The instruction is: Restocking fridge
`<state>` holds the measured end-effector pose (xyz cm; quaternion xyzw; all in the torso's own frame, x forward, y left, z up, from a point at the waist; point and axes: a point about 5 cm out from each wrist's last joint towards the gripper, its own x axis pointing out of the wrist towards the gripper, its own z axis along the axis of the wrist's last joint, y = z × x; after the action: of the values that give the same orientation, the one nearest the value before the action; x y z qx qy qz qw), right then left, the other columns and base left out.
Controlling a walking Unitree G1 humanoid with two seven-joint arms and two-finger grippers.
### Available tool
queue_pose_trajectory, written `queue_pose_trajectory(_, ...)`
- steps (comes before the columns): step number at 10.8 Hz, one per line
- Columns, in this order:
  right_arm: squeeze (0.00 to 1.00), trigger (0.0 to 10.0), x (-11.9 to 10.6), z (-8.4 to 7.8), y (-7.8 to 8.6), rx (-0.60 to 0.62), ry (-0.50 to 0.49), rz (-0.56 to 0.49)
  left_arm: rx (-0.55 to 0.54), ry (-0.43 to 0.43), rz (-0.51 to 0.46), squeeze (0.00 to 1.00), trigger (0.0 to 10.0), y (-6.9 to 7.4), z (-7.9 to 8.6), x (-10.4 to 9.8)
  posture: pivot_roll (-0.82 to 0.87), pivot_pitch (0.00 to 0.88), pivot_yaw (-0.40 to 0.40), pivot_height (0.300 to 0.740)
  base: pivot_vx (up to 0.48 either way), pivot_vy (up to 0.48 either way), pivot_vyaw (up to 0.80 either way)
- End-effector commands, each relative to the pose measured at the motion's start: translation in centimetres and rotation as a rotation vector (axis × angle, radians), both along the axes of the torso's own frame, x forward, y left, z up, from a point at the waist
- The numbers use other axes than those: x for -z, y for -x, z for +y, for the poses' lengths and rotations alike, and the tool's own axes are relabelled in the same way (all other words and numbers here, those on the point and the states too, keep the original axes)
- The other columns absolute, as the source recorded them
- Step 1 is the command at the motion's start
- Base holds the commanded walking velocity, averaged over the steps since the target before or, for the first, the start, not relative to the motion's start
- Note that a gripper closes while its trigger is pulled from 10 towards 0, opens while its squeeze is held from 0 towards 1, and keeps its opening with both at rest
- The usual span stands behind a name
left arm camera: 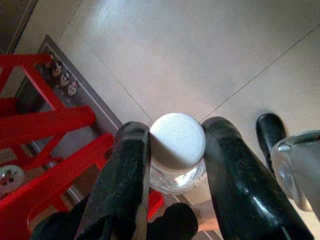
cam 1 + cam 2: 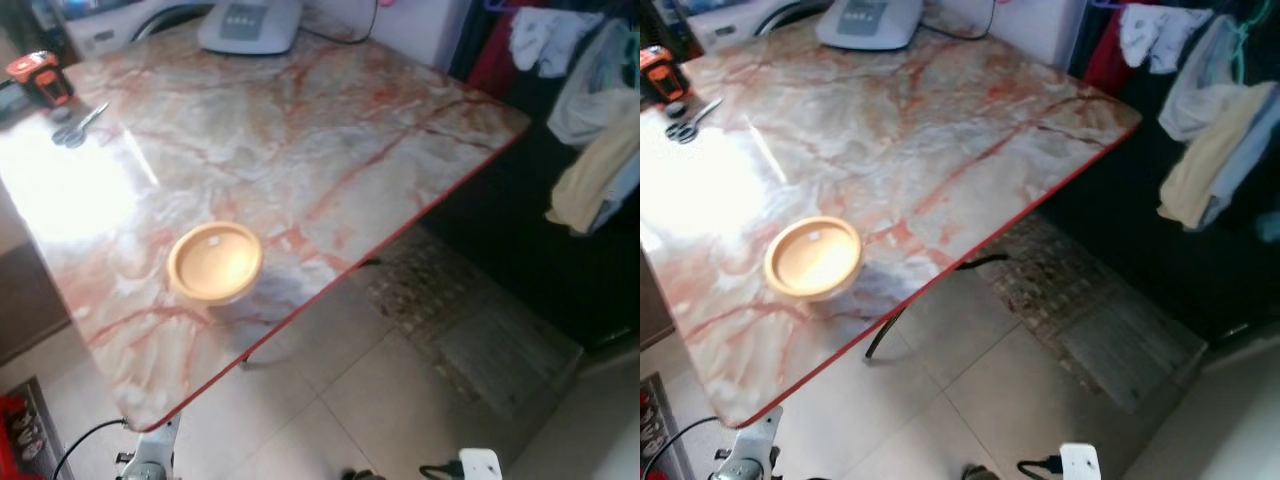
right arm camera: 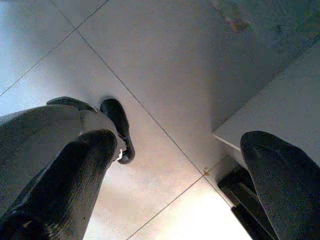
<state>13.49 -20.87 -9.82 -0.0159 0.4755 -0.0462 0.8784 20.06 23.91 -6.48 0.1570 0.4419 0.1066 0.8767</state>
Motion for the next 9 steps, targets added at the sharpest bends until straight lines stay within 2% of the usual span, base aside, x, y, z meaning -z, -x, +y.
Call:
queue_pose_trajectory(1,0.00,10.0,0.47,0.23,1.17,0.010,-0.008,0.044,0.003,-0.013,0.050,0.00,10.0,1.04,0.21,0.54,-0.14,0.177,0.020,0.740,0.000,0.000,-0.79)
queue_pose_trajectory(8,0.00,10.0,0.38,-0.30,1.16,0.014,-0.006,0.044,0.009,-0.015,0.048,0.00,10.0,1.12,0.17,0.58,-0.14,0.178,0.020,0.740,0.000,0.000,-0.79)
queue_pose_trajectory(9,0.00,10.0,0.36,-0.37,1.13,0.014,-0.006,0.043,0.015,-0.020,0.051,0.00,10.0,1.11,0.19,0.58,-0.14,0.178,0.020,0.740,0.000,-0.304,-0.79)
